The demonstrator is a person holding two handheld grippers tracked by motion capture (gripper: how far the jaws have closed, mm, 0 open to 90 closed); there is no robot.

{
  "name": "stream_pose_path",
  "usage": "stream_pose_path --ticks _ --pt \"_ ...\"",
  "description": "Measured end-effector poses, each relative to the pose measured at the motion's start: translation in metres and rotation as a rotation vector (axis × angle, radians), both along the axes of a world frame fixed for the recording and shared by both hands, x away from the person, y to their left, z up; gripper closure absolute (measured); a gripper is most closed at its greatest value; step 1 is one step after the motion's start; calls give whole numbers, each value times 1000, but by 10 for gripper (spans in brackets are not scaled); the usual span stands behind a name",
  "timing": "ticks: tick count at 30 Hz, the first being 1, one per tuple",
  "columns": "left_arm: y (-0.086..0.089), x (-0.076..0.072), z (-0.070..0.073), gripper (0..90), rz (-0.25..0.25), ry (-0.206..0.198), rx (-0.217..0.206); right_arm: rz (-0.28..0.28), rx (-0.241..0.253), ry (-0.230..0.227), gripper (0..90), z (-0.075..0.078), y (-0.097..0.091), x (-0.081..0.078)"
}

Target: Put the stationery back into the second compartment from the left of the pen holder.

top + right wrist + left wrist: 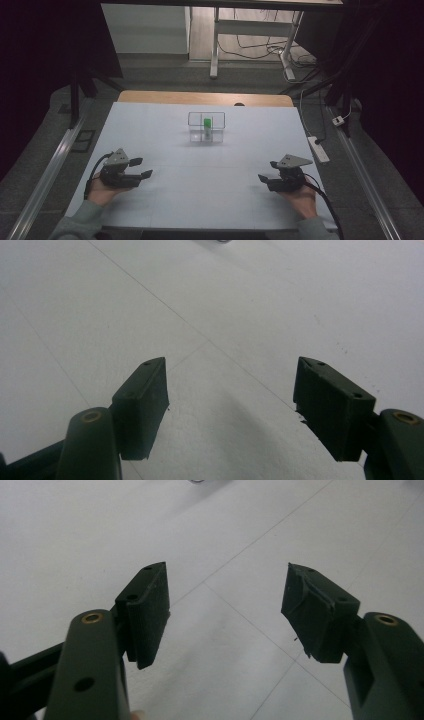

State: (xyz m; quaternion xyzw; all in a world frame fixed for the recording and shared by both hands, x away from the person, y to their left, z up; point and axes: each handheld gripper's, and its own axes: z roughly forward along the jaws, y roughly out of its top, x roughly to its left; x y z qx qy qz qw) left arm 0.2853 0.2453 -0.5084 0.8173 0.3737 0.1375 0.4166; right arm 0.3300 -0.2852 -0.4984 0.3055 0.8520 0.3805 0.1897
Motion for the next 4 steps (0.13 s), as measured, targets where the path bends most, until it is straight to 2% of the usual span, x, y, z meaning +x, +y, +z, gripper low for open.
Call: stream_pose_path --ticks 4 --pt "0 0 0 349 -2 1 3 0 -3 -1 290 0 0 0"
